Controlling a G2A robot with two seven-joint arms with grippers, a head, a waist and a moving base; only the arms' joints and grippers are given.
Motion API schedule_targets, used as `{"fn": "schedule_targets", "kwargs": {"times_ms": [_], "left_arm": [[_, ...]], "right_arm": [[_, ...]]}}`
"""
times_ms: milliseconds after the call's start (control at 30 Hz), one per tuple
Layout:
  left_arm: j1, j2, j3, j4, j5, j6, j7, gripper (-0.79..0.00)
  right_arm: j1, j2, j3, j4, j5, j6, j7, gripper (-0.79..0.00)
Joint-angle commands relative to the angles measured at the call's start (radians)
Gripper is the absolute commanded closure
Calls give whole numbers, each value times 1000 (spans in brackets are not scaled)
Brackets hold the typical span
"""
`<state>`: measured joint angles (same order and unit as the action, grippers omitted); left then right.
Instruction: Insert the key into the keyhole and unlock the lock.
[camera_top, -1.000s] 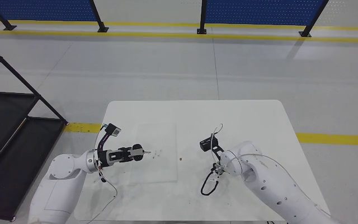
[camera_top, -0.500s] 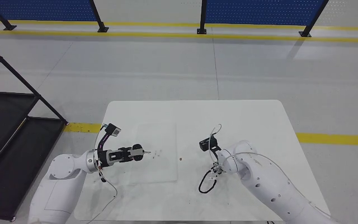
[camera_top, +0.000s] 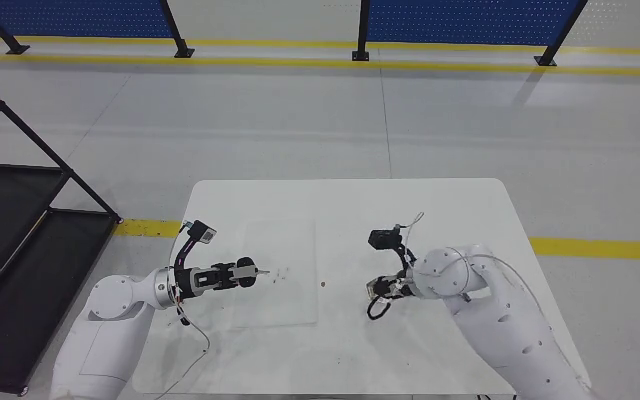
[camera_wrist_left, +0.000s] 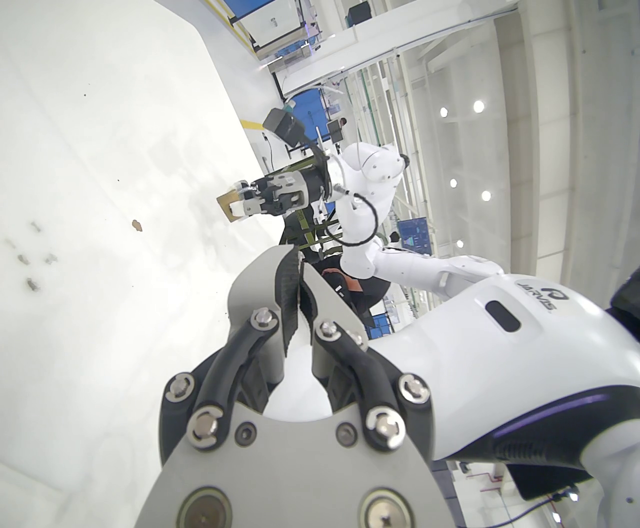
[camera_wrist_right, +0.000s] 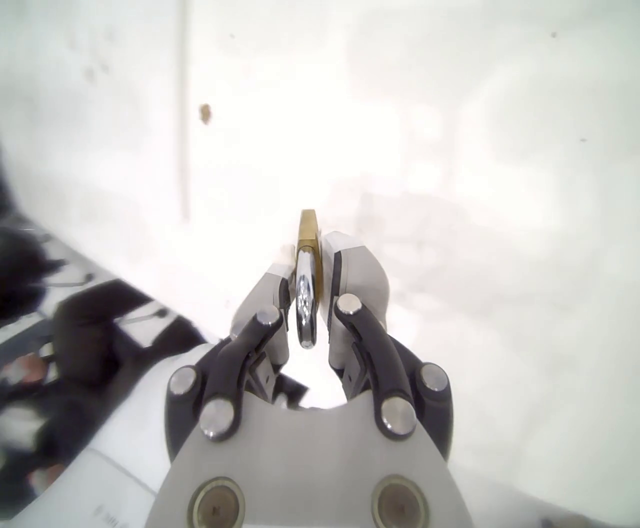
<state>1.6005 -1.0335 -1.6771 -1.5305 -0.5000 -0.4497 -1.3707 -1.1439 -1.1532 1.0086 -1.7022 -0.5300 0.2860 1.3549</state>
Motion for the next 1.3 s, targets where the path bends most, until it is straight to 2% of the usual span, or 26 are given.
{"fn": "schedule_targets", "kwargs": {"times_ms": [0, 267, 433, 667, 1267], "left_arm": [[0, 0, 0, 0, 0, 0, 0, 0], [0, 0, 0, 0, 0, 0, 0, 0], [0, 0, 0, 0, 0, 0, 0, 0], [0, 0, 0, 0, 0, 0, 0, 0], [0, 0, 0, 0, 0, 0, 0, 0]], "right_arm": [[-32, 3, 66, 37, 155, -60, -44, 0], [-119, 0, 175, 177, 602, -303, -134, 0], [-140, -2, 202, 234, 798, -382, -124, 0], [-160, 2, 213, 210, 877, -411, -124, 0], [-160, 2, 213, 210, 877, -411, -124, 0]]}}
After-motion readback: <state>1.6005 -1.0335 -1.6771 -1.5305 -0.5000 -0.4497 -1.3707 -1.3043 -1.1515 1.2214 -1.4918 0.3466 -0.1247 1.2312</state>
